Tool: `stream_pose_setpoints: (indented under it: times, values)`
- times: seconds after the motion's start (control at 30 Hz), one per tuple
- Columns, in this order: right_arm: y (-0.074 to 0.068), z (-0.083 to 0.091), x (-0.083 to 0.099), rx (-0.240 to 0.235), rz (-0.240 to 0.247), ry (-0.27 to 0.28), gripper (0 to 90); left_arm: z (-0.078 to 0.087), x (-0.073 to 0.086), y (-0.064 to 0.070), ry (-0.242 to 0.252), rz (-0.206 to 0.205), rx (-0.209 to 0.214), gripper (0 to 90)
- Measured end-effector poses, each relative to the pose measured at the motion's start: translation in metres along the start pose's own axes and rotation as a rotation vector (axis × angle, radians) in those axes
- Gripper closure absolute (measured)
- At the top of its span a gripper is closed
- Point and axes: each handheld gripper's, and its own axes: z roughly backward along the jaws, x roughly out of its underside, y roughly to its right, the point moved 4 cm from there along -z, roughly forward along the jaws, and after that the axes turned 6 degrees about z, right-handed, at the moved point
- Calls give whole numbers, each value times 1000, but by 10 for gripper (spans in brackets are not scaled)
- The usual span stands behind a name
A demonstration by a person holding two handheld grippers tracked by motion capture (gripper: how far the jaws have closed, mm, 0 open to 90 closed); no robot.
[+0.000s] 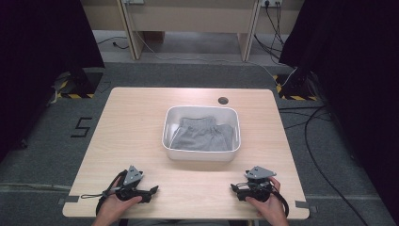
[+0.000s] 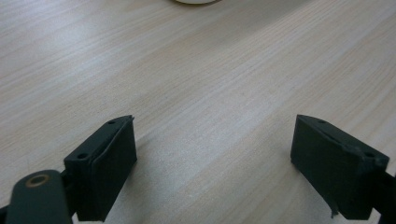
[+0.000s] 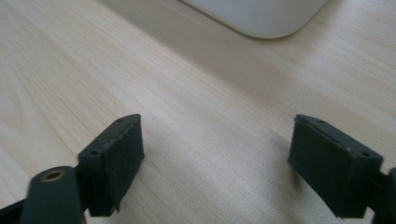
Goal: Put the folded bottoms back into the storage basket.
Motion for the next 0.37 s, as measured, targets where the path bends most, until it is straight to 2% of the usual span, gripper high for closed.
stream_pose_setpoints:
  times: [0.37]
  values:
    - [0, -1, 0, -7, 5, -9, 134, -2, -1, 0, -15, -5, 1, 67]
